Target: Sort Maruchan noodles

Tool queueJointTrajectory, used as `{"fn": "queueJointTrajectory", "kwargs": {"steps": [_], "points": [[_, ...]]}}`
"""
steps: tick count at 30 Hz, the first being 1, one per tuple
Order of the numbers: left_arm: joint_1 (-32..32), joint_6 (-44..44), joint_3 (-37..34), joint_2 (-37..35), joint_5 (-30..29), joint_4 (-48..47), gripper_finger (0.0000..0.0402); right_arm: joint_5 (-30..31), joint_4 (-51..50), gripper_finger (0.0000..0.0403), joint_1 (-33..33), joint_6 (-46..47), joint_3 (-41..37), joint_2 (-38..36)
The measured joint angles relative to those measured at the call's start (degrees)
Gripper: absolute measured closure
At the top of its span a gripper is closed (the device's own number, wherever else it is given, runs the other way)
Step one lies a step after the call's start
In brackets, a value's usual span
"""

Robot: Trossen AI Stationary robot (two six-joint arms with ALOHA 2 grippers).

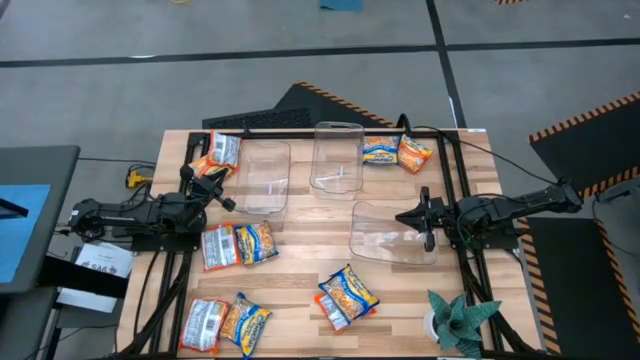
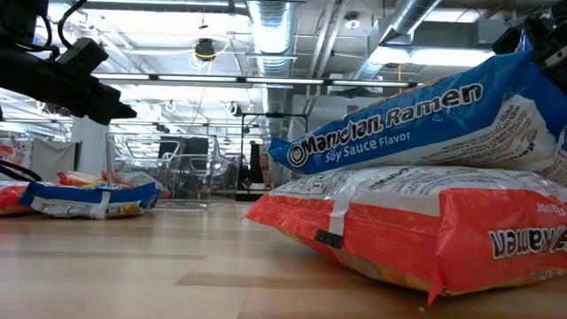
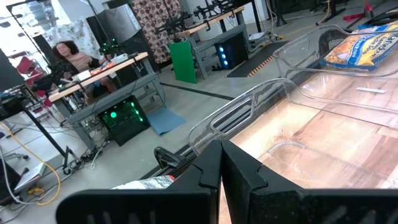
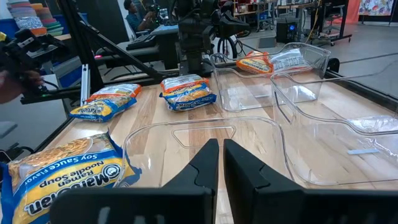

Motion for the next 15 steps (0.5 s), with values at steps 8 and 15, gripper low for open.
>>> {"fn": "queueJointTrajectory", "kwargs": {"steps": [8,15], "points": [[0.0,-3.6,-0.1,0.1,28.6,18.2,0.0402,0.0,0.0,0.0353,0.0,0.0,0.0,0.0],[4.4,-1.8,7.7,9.1,24.5,21.6,0.0402,0.0,0.0,0.0353,0.0,0.0,0.0,0.0]]}}
